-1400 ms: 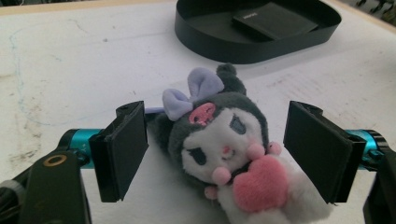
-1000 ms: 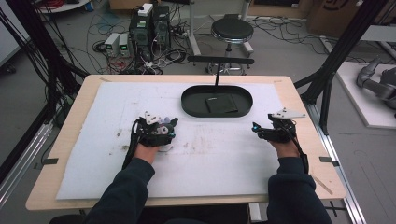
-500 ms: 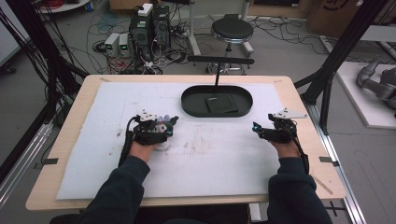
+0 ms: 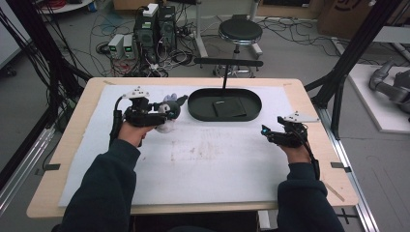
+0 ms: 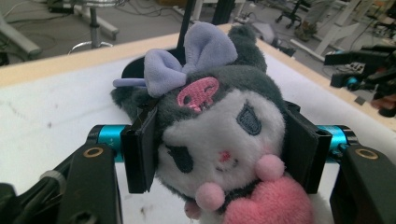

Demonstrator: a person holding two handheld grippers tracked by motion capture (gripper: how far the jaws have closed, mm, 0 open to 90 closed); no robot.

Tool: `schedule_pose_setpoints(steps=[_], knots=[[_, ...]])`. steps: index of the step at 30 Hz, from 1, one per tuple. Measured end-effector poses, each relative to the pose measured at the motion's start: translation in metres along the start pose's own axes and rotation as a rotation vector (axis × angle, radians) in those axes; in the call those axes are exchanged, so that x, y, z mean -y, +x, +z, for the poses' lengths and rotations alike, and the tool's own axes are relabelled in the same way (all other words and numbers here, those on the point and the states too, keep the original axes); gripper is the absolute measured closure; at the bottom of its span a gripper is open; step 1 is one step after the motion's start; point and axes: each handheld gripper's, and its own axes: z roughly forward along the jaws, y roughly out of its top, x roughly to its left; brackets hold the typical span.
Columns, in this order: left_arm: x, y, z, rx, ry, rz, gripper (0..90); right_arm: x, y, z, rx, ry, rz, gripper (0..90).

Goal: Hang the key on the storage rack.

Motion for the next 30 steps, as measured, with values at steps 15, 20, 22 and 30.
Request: schedule_pose_setpoints(steps=[15, 20, 22, 30], knots=[[-0.048, 0.002, 0.012, 0.138, -0.065, 0.021, 37.1, -0.001, -0.001, 0.0, -0.005, -0.021, 0.014, 26.0], [-0.064, 0.002, 0.027, 0.159, -0.072, 0.035, 37.0, -0.002, -0.001, -0.001, -0.006, -0.025, 0.017, 26.0], [-0.07, 0.003, 0.035, 0.165, -0.073, 0.035, 37.0, -0.002, -0.001, -0.001, -0.007, -0.025, 0.018, 26.0], [-0.082, 0.014, 0.071, 0.185, -0.065, -0.004, 37.0, -0.001, -0.002, -0.001, -0.008, -0.026, 0.02, 26.1]])
